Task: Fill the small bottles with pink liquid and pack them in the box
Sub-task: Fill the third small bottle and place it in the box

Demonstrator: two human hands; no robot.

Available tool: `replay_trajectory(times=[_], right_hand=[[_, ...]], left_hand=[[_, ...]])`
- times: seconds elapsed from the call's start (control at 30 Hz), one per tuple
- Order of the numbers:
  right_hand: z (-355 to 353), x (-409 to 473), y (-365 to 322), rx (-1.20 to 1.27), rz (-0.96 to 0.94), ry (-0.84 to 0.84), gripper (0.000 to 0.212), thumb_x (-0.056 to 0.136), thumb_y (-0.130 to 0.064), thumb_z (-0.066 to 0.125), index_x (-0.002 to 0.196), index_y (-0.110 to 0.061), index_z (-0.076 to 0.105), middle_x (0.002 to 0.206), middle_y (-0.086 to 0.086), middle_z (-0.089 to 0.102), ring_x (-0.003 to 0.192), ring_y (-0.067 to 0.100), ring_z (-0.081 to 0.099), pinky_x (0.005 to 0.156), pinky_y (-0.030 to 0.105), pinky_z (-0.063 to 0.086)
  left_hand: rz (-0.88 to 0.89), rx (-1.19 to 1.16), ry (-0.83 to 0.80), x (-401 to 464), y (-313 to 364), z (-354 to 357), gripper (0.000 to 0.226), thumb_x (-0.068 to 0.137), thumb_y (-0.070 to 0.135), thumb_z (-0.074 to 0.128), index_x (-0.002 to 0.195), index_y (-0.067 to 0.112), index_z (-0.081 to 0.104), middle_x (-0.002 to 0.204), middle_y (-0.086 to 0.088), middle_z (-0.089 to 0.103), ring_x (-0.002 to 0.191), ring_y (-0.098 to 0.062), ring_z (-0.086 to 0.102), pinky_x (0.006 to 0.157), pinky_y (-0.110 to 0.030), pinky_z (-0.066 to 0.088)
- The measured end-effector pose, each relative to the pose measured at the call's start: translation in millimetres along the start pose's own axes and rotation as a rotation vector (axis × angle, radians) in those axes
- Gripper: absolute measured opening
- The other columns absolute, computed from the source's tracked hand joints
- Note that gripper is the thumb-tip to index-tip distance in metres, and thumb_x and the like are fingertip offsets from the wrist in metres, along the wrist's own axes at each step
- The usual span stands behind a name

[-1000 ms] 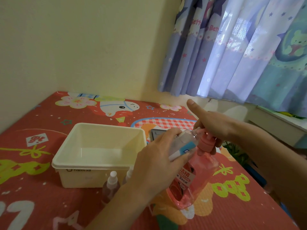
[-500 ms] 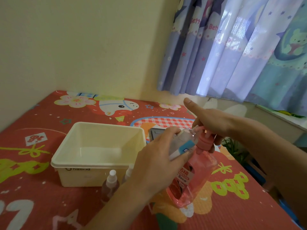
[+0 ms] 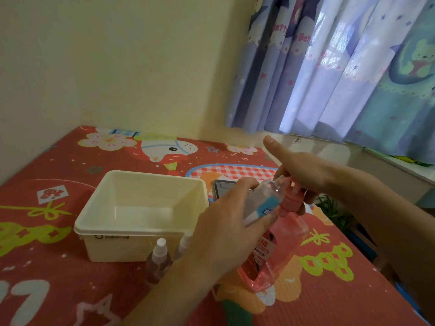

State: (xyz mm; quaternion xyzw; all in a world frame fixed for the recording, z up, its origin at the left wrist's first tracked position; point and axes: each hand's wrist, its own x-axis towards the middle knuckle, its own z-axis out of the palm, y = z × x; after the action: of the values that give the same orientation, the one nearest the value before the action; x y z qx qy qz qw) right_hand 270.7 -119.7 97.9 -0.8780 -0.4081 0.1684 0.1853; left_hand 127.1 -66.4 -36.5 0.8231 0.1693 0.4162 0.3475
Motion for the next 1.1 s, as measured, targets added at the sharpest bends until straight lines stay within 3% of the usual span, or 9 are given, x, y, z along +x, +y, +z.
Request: replay_trajectory(times=[0.07, 0.2, 0.37, 0.53, 0.67, 0.87, 1.0, 1.1], right_hand=[[4.1, 1.9, 1.0, -0.004, -0.024, 0.021, 0.096, 0.07, -0.094, 0.015, 0.077, -0.011, 0.064, 0.036, -0.004, 0.051, 0.03, 0.014, 0.049, 0.039, 0.02, 0.042], [11.9, 2.3, 3.4, -0.011, -0.076, 0.097, 0.083, 0.082, -0.085, 0.017, 0.06, -0.016, 0.057, 0.042, -0.006, 0.051, 0.04, 0.012, 0.046, 0.049, 0.025, 0.039], [1.8, -3.7, -1.8, -0.001, 0.011, -0.019, 0.098, 0.073, -0.091, 0.013, 0.09, -0.01, 0.066, 0.036, -0.006, 0.053, 0.033, 0.016, 0.053, 0.04, 0.021, 0.044], [4.2, -0.1, 1.9, -0.005, -0.016, 0.04, 0.095, 0.078, -0.089, 0.016, 0.089, -0.008, 0.065, 0.036, -0.007, 0.052, 0.03, 0.013, 0.048, 0.038, 0.019, 0.042], [12.7, 0.0, 3.7, -0.019, -0.059, 0.091, 0.083, 0.083, -0.084, 0.015, 0.069, -0.015, 0.06, 0.056, -0.002, 0.05, 0.048, 0.014, 0.047, 0.052, 0.026, 0.039], [0.4, -0.8, 0.4, -0.02, 0.027, -0.02, 0.098, 0.075, -0.091, 0.013, 0.099, -0.011, 0.064, 0.038, -0.005, 0.056, 0.034, 0.016, 0.056, 0.04, 0.022, 0.045], [5.2, -0.2, 1.3, -0.014, -0.023, 0.02, 0.077, 0.082, -0.086, 0.016, 0.068, -0.02, 0.052, 0.031, -0.009, 0.046, 0.032, 0.012, 0.046, 0.045, 0.023, 0.04], [12.8, -2.9, 1.4, -0.011, -0.077, 0.091, 0.067, 0.088, -0.079, 0.017, 0.065, -0.024, 0.048, 0.051, -0.006, 0.047, 0.047, 0.01, 0.043, 0.052, 0.026, 0.037]], left_hand=[[0.001, 0.025, 0.007, -0.5, -0.8, 0.9, 0.041, 0.084, 0.067, 0.056, 0.116, 0.048, 0.04, 0.1, 0.022, 0.06, 0.084, -0.002, 0.061, 0.062, -0.026, 0.051], [-0.002, 0.046, -0.003, -1.3, -3.3, 1.0, 0.04, 0.086, 0.063, 0.06, 0.117, 0.047, 0.041, 0.1, 0.02, 0.059, 0.084, -0.006, 0.06, 0.058, -0.019, 0.041], [0.008, -0.012, 0.003, -0.7, 0.0, -1.0, 0.04, 0.085, 0.064, 0.059, 0.117, 0.046, 0.042, 0.099, 0.019, 0.061, 0.085, -0.004, 0.062, 0.063, -0.028, 0.052], [0.008, 0.024, 0.014, -0.6, -0.2, 0.1, 0.04, 0.085, 0.063, 0.061, 0.116, 0.047, 0.042, 0.098, 0.02, 0.06, 0.082, -0.005, 0.061, 0.062, -0.028, 0.052], [0.0, 0.037, -0.001, -1.8, -2.1, 0.6, 0.038, 0.087, 0.06, 0.062, 0.117, 0.046, 0.043, 0.099, 0.02, 0.061, 0.084, -0.006, 0.061, 0.061, -0.024, 0.047], [-0.005, -0.016, 0.008, -1.9, 1.2, 1.1, 0.039, 0.086, 0.063, 0.062, 0.117, 0.048, 0.042, 0.101, 0.02, 0.061, 0.089, -0.002, 0.064, 0.064, -0.026, 0.056], [0.004, 0.008, 0.018, -1.7, -0.1, 1.6, 0.038, 0.086, 0.062, 0.062, 0.115, 0.047, 0.043, 0.099, 0.02, 0.061, 0.086, -0.003, 0.063, 0.061, -0.024, 0.053], [0.0, 0.028, 0.008, -1.7, -1.3, 0.8, 0.037, 0.087, 0.06, 0.063, 0.115, 0.046, 0.043, 0.099, 0.02, 0.061, 0.084, -0.004, 0.061, 0.059, -0.021, 0.046]])
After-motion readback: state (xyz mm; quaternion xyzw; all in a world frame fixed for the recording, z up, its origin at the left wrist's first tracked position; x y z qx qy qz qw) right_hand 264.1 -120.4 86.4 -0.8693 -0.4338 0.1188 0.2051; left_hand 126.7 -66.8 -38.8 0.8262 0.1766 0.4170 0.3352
